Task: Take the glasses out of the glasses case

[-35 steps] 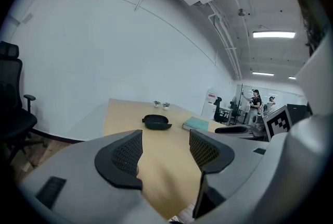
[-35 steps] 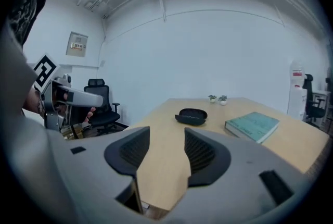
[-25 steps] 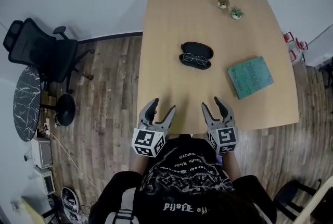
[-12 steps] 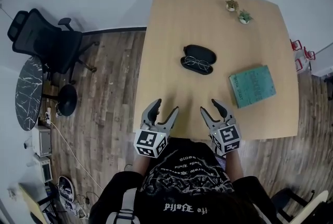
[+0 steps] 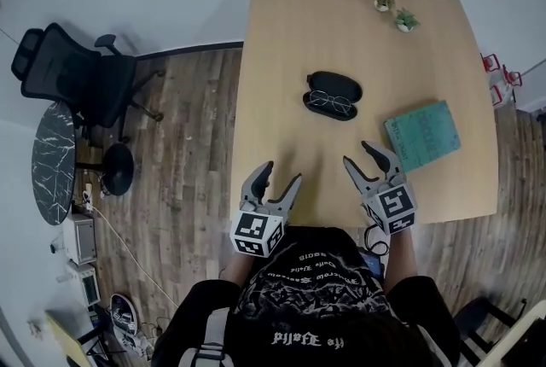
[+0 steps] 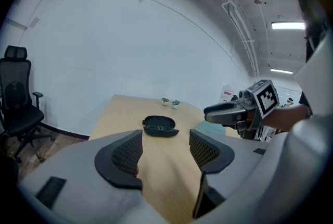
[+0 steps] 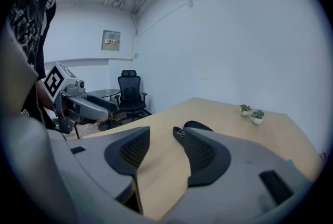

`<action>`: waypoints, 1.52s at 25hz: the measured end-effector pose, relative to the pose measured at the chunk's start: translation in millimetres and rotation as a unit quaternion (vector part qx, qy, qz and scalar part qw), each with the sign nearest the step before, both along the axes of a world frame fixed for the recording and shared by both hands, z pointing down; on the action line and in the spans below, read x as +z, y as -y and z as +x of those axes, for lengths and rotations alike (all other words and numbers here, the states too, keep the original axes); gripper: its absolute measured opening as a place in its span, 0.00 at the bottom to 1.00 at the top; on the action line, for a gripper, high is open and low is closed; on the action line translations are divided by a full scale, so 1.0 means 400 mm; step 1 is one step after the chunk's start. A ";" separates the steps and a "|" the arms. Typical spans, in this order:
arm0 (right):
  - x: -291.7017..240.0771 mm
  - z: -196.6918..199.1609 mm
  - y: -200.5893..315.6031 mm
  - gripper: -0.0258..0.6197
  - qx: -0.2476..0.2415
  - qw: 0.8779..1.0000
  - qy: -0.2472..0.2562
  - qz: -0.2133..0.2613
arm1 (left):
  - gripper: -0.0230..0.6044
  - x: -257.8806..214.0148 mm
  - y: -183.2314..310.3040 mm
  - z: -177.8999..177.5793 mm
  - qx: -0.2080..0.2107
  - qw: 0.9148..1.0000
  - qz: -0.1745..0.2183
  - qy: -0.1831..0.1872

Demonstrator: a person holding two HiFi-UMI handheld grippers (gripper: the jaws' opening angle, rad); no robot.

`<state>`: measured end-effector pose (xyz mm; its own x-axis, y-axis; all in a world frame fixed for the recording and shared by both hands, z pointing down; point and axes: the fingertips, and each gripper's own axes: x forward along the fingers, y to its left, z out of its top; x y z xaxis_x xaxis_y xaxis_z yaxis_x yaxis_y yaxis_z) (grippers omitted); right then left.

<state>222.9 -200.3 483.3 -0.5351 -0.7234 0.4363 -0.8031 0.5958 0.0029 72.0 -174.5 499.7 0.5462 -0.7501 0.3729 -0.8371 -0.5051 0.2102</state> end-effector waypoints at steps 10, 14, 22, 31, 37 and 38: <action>-0.040 -0.011 0.168 0.38 -0.046 0.997 -0.057 0.005 | 0.50 0.008 0.028 -0.047 -0.006 1.000 -0.008 0.007; -0.021 -0.020 0.239 0.38 -0.063 0.994 -0.085 -0.001 | 0.50 0.018 0.040 -0.088 -0.024 1.000 -0.014 0.008; 0.046 -0.055 0.342 0.38 -0.112 0.985 -0.132 -0.020 | 0.50 0.041 0.071 -0.100 -0.043 0.998 -0.038 -0.016; 0.200 -0.058 0.403 0.38 -0.183 0.953 -0.228 -0.077 | 0.50 0.066 0.111 -0.136 -0.051 0.997 -0.058 0.000; 0.281 -0.061 0.435 0.38 -0.213 0.932 -0.274 -0.105 | 0.50 0.092 0.150 -0.143 -0.046 0.996 -0.069 0.012; 0.294 -0.066 0.438 0.38 -0.223 0.927 -0.282 -0.111 | 0.50 0.096 0.155 -0.142 -0.044 0.996 -0.070 0.015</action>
<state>196.3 -375.7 600.8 -0.4000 -0.3442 0.8494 -0.3858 0.9039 0.1846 15.3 -236.3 538.0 0.4669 -0.7346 0.4923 -0.8842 -0.3962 0.2473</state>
